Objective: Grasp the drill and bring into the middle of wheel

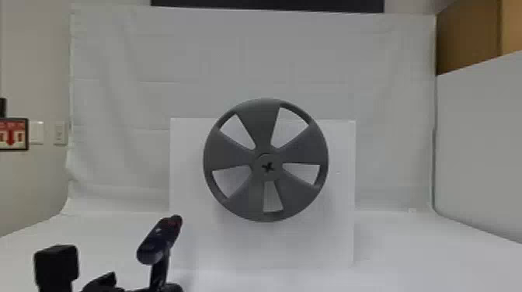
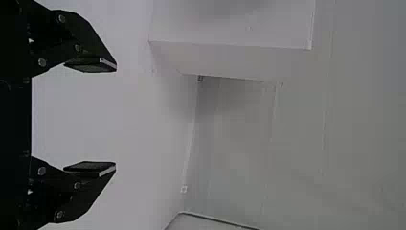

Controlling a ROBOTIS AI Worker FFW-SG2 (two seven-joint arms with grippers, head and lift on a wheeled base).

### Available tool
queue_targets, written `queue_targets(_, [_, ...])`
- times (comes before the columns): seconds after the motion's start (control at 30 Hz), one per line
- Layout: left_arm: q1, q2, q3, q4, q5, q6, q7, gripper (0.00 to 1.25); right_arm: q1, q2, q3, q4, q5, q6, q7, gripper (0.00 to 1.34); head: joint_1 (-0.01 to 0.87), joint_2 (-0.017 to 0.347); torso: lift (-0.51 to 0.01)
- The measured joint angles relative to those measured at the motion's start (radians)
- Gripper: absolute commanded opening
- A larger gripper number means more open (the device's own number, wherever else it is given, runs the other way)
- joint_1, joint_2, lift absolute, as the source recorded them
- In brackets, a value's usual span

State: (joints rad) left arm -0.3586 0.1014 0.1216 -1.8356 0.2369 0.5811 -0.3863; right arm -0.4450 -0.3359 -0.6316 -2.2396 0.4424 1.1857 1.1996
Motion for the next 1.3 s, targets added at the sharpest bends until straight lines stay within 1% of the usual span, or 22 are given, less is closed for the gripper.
queue_targets(0.1, [-0.002, 0.000, 0.045, 0.010, 0.001, 0.011, -0.047, 1.19, 0.000, 0.000, 0.001, 0.000, 0.000, 0.000, 0.000, 0.81, 0.000, 0.000, -0.406])
queue_targets(0.2, [-0.003, 0.001, 0.086, 0.016, 0.004, 0.017, -0.071, 1.19, 0.000, 0.000, 0.001, 0.000, -0.001, 0.000, 0.000, 0.81, 0.000, 0.000, -0.406])
queue_targets(0.3, [-0.003, 0.001, 0.118, 0.018, -0.014, 0.021, -0.095, 1.19, 0.001, 0.000, -0.001, 0.000, -0.001, 0.000, 0.000, 0.81, 0.000, 0.000, -0.406])
queue_targets(0.47, [-0.007, 0.001, 0.156, 0.018, -0.049, 0.022, -0.102, 1.19, 0.003, 0.000, -0.005, 0.000, -0.002, 0.000, 0.000, 0.81, 0.000, 0.000, -0.406])
queue_targets(0.57, [-0.011, 0.001, 0.175, 0.018, -0.072, 0.022, -0.101, 1.15, 0.004, -0.001, -0.008, 0.000, -0.003, 0.000, 0.000, 0.81, 0.000, 0.000, -0.406])
queue_targets(0.67, [-0.016, 0.001, 0.192, 0.020, -0.097, 0.022, -0.092, 1.14, 0.005, -0.001, -0.011, 0.000, -0.004, 0.000, 0.000, 0.81, 0.000, 0.000, -0.406])
queue_targets(0.77, [-0.018, 0.001, 0.203, 0.023, -0.111, 0.022, -0.044, 1.14, 0.007, -0.002, -0.013, 0.001, -0.004, 0.000, 0.000, 0.81, 0.000, 0.000, -0.406])
queue_targets(0.9, [-0.016, 0.000, 0.206, 0.021, -0.107, 0.019, 0.044, 1.14, 0.012, -0.002, -0.017, 0.005, -0.008, 0.001, 0.000, 0.81, 0.000, 0.000, -0.406])
queue_targets(1.07, [-0.026, 0.000, 0.195, 0.007, -0.131, 0.015, 0.081, 1.14, 0.015, -0.002, -0.018, 0.013, -0.013, 0.002, 0.000, 0.81, 0.000, 0.000, -0.406])
queue_targets(1.13, [-0.031, 0.000, 0.182, -0.001, -0.143, 0.015, 0.127, 1.14, 0.016, -0.002, -0.017, 0.016, -0.014, 0.003, 0.000, 0.81, 0.000, 0.000, -0.406])
queue_targets(1.17, [-0.031, 0.000, 0.171, -0.008, -0.149, 0.013, 0.171, 1.14, 0.016, -0.001, -0.016, 0.018, -0.014, 0.004, 0.000, 0.81, 0.000, 0.000, -0.406])
queue_targets(1.23, [-0.027, 0.000, 0.154, -0.020, -0.158, 0.001, 0.237, 1.14, 0.017, -0.001, -0.013, 0.021, -0.014, 0.005, 0.000, 0.82, 0.000, 0.000, -0.406])
queue_targets(1.3, [-0.020, 0.000, 0.136, -0.030, -0.168, -0.025, 0.278, 1.14, 0.017, -0.001, -0.010, 0.022, -0.014, 0.006, 0.000, 0.82, 0.000, 0.000, -0.406])
